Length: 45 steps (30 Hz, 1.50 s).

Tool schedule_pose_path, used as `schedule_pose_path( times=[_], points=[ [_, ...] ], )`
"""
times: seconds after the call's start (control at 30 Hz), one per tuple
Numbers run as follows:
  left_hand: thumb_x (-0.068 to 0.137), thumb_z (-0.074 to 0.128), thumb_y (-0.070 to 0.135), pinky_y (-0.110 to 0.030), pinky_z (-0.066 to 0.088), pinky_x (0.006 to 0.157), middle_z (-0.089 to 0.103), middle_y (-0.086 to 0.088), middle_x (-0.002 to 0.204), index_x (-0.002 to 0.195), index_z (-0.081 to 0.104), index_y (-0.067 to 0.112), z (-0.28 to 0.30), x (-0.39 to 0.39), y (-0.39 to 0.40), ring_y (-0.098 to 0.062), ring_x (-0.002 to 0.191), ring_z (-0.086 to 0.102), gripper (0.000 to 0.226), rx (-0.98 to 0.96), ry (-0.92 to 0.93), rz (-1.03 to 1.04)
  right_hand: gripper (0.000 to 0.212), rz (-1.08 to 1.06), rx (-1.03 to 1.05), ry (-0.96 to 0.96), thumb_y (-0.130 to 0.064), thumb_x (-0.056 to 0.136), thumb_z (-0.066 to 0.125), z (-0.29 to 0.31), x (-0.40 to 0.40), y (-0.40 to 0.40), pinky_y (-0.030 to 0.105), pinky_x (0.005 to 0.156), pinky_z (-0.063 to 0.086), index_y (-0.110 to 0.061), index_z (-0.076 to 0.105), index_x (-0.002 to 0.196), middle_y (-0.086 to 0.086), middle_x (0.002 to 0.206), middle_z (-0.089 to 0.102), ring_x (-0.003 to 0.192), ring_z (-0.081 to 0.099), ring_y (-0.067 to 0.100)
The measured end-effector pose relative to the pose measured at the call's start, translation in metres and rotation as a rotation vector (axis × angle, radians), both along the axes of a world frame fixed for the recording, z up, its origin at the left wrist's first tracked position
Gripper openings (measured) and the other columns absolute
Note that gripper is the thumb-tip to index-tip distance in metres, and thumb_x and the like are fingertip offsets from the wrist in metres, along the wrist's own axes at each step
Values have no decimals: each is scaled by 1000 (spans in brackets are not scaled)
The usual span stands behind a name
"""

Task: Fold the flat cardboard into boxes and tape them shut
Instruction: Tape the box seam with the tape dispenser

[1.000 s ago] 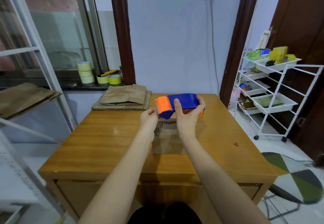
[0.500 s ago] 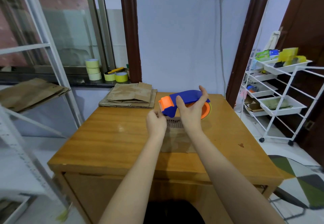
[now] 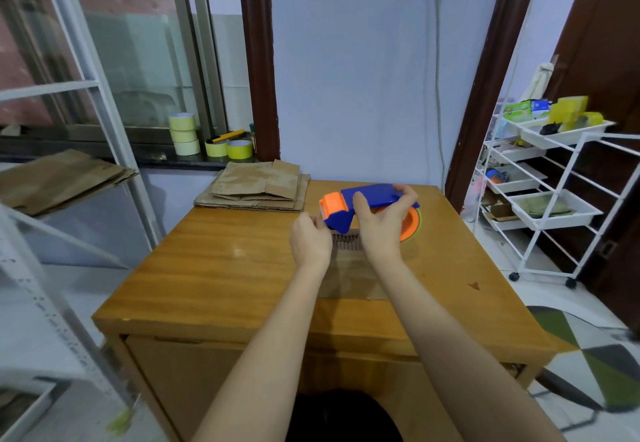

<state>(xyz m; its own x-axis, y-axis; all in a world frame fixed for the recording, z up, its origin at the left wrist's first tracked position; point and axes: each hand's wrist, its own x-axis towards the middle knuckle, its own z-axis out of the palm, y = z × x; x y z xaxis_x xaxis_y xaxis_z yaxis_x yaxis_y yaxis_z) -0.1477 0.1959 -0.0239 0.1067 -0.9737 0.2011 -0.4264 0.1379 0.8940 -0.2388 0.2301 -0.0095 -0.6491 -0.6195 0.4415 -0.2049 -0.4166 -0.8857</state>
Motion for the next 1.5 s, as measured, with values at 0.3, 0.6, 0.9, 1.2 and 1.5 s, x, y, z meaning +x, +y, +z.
schedule_pose_path(
  times=[0.3, 0.6, 0.9, 1.2, 1.5],
  points=[
    [100, 45, 28, -26, 28, 49, 53, -4, 76, 78, 49, 8, -1, -5, 3, -19, 67, 47, 30, -34, -2, 7, 58, -55, 15, -8, -6, 82, 69, 2, -10, 4, 17, 68, 49, -10, 30, 124, -6, 88, 52, 75, 57, 10],
    [100, 47, 30, -29, 46, 47, 51, -3, 58, 66, 40, 13, 0, -1, 2, -19, 46, 57, 39, 100, 292, -57, 55, -73, 22, -10, -10, 81, 71, -2, -15, 7, 19, 68, 50, -20, 29, 116, -4, 90, 53, 77, 59, 12],
    [94, 56, 37, -40, 54, 48, 54, -6, 58, 62, 40, 15, -2, -1, -1, -29, 54, 62, 42, -15, 205, -54, 56, -89, -25, -35, -9, 83, 71, -6, -12, 10, 12, 69, 48, -17, 27, 116, -12, 100, 41, 82, 55, 4],
    [98, 50, 32, -28, 33, 52, 45, 2, 62, 63, 38, 17, -1, -4, 6, -17, 60, 45, 40, -105, 108, 8, 53, -94, -30, 45, 0, 81, 66, 7, -22, 5, 13, 65, 46, -14, 28, 115, -3, 88, 51, 68, 55, -3],
    [98, 51, 30, -28, 34, 52, 45, 1, 58, 62, 39, 15, -2, -7, 9, -16, 55, 44, 40, -65, 252, 22, 55, -202, 10, -11, -10, 77, 68, -4, -27, 12, 35, 69, 50, -14, 32, 120, -2, 78, 54, 68, 56, 20]
  ],
)
